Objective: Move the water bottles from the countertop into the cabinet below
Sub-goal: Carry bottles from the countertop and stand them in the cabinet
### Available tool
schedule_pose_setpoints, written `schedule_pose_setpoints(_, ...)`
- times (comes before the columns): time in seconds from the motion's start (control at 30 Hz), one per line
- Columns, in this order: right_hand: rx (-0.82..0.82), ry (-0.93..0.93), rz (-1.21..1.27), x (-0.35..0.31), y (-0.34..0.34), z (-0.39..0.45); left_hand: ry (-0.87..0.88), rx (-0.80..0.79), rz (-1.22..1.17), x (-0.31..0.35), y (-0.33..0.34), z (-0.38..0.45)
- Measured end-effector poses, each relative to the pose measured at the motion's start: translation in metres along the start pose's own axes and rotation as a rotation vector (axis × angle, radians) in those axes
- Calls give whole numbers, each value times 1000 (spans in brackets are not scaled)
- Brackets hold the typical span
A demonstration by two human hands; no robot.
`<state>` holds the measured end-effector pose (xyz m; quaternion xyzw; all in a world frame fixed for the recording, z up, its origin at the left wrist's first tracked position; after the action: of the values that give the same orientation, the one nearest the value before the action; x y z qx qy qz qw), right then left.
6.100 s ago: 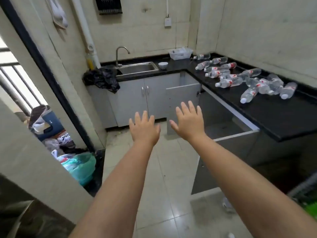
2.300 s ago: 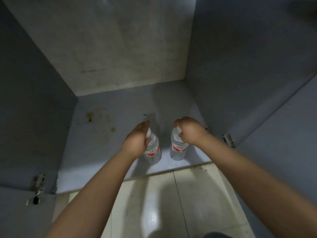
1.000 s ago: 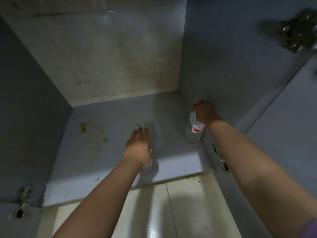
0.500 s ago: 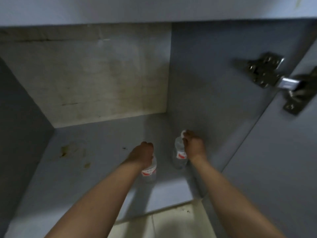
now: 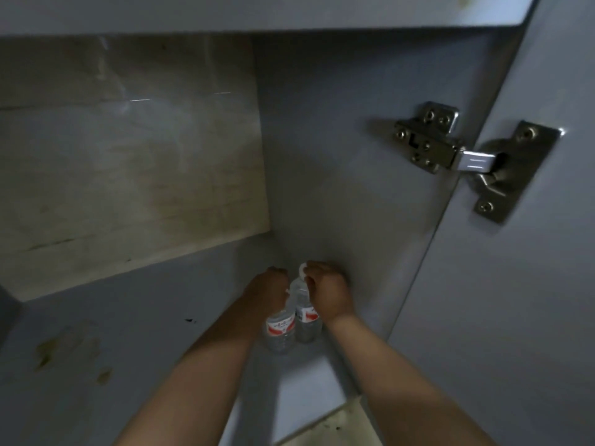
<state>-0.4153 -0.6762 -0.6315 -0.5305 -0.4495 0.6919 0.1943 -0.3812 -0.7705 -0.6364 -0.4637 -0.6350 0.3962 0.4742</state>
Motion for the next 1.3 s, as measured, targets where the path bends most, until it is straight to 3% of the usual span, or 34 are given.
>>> schedule_pose_setpoints(0.3,-56,18,-63,0,4,-16,61,133,-119,1,-2,-25)
schedule_pose_setpoints(0.47,42,46,-92,-27,-21,-66,-132,148,-17,-12,-1,-95)
schedule_pose_setpoints(0.57,-43,75,-202,-59,-47,-115,-200,78,20,-9,-18,-158)
schedule_pose_setpoints(0.67,-18,81,-261,-92,-86,-156,-223,26,27,-3,-54,-220)
schedule_pose_setpoints(0.77,-239,75,-333,-126,-115,-196,-290,-10,-75,10,-91,-284)
schedule_pose_setpoints(0.97,-280,18,-143,-232,-204,-261,-341,-41,-157,60,-180,-406)
schedule_pose_setpoints(1.17,-231,32,66,-319,-280,-288,-307,61,-51,69,-299,-483)
schedule_pose_setpoints(1.3,-141,5,126,-359,-316,-276,-313,258,-16,44,-374,-503)
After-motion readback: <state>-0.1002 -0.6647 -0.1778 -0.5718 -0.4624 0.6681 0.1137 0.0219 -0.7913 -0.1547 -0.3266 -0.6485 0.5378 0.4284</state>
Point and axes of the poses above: each hand's wrist, its own z-axis towards the middle knuckle, its own y-axis out of the palm, x = y × z, the point moved 7 cm from there along z, towards the middle knuckle, and after that the axes turned 8 degrees about y, right-handed, at the moved point
